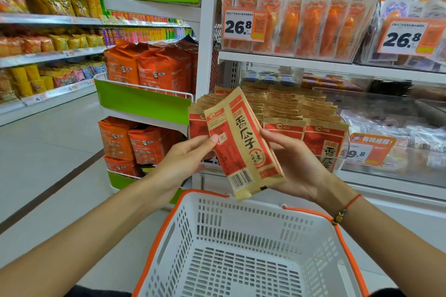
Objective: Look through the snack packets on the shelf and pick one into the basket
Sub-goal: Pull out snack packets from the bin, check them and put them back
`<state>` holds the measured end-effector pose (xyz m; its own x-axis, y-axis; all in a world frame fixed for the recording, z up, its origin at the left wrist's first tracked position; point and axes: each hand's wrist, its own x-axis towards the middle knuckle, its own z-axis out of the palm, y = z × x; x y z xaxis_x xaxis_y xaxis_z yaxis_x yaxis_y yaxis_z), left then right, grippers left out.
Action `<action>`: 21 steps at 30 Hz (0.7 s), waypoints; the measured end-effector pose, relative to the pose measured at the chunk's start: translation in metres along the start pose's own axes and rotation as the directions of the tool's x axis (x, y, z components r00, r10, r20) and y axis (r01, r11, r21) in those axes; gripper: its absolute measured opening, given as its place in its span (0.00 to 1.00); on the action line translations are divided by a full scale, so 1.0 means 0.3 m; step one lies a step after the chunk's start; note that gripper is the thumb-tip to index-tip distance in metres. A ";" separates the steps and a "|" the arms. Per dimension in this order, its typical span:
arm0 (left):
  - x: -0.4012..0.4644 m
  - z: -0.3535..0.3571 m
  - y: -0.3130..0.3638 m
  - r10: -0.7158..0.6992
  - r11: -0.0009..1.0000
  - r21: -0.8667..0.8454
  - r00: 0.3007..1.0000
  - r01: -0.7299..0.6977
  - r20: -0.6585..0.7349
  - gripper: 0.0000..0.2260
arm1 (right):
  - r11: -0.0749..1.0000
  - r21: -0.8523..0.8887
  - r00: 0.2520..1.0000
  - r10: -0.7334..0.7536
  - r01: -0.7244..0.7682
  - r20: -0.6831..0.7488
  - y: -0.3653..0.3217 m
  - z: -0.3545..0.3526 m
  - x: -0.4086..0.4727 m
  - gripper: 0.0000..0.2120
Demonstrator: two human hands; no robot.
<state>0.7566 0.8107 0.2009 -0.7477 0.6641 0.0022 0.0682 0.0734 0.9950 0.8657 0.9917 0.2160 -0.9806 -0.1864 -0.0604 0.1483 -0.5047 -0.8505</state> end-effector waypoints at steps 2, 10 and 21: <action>-0.003 -0.005 0.000 -0.006 0.999 -0.037 1.000 0.006 -0.009 0.09 | 0.993 -0.114 0.986 -0.044 0.025 -0.160 -0.003 0.007 0.007 0.17; -0.001 -0.031 0.013 -0.020 0.995 -0.096 0.999 0.015 -0.045 0.13 | 0.720 -0.691 0.869 -0.295 -0.072 -0.398 0.024 0.030 0.026 0.15; -0.001 -0.012 -0.007 -0.009 0.997 0.078 0.998 0.004 0.066 0.16 | 0.702 -0.704 0.615 -0.604 0.109 -0.507 0.038 0.046 0.026 0.05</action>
<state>0.7542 0.8077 0.1992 -0.7028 0.7113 -0.0135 0.1165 0.1338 0.9841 0.8615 0.9728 0.2131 -0.7578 0.6172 0.2118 -0.0933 0.2188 -0.9713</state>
